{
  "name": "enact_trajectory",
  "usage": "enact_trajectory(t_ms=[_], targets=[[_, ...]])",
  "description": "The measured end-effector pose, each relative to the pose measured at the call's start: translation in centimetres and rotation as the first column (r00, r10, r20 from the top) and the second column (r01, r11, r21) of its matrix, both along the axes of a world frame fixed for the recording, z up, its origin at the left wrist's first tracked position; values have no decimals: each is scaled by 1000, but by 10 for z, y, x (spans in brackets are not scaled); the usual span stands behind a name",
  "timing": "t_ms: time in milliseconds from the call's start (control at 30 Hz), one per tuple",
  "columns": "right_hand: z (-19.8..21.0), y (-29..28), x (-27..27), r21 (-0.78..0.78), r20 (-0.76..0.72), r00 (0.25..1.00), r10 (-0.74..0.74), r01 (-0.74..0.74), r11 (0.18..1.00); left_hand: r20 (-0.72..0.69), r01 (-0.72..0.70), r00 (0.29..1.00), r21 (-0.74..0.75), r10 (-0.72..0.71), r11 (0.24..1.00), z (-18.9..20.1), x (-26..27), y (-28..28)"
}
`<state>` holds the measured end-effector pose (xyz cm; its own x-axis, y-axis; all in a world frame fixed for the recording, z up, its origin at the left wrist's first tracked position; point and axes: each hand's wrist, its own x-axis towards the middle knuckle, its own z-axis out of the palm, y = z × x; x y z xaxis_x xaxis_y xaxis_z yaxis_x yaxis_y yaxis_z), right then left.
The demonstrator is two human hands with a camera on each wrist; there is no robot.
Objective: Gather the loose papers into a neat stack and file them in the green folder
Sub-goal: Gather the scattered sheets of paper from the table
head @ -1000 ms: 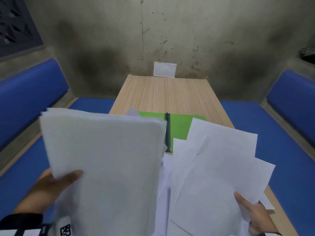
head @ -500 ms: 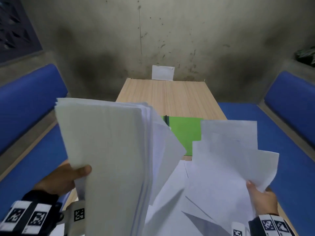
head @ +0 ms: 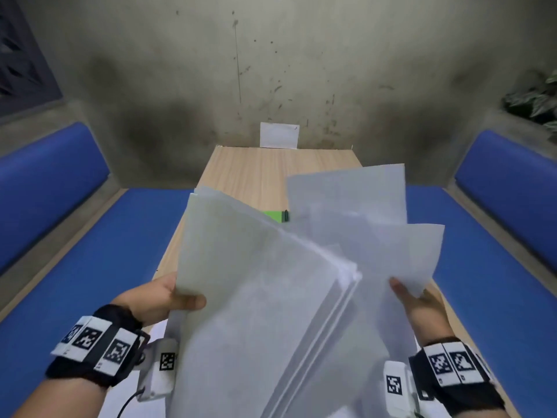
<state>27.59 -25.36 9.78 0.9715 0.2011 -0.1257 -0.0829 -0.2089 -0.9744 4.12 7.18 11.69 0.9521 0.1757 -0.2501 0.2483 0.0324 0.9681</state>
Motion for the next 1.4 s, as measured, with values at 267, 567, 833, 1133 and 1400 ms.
enact_trajectory(t_ms=[267, 567, 833, 1133, 1400], targets=[[-33, 9, -25, 138, -274, 945, 177, -144, 980, 31, -321, 947, 169, 320, 932, -16, 20, -3], [-64, 12, -49, 73, -275, 899, 341, -334, 940, -16, -316, 941, 317, 338, 894, -31, 42, -25], [-70, -4, -39, 38, -250, 954, 164, -159, 987, 61, -549, 825, 323, 562, 771, -26, 27, -13], [-51, -34, -13, 327, -318, 946, 62, 48, 944, -40, -769, 501, 438, 864, 466, -53, -18, 8], [-47, -5, -24, 542, -334, 880, 339, -115, 832, -101, -673, 719, 145, 687, 725, -47, 4, -49]])
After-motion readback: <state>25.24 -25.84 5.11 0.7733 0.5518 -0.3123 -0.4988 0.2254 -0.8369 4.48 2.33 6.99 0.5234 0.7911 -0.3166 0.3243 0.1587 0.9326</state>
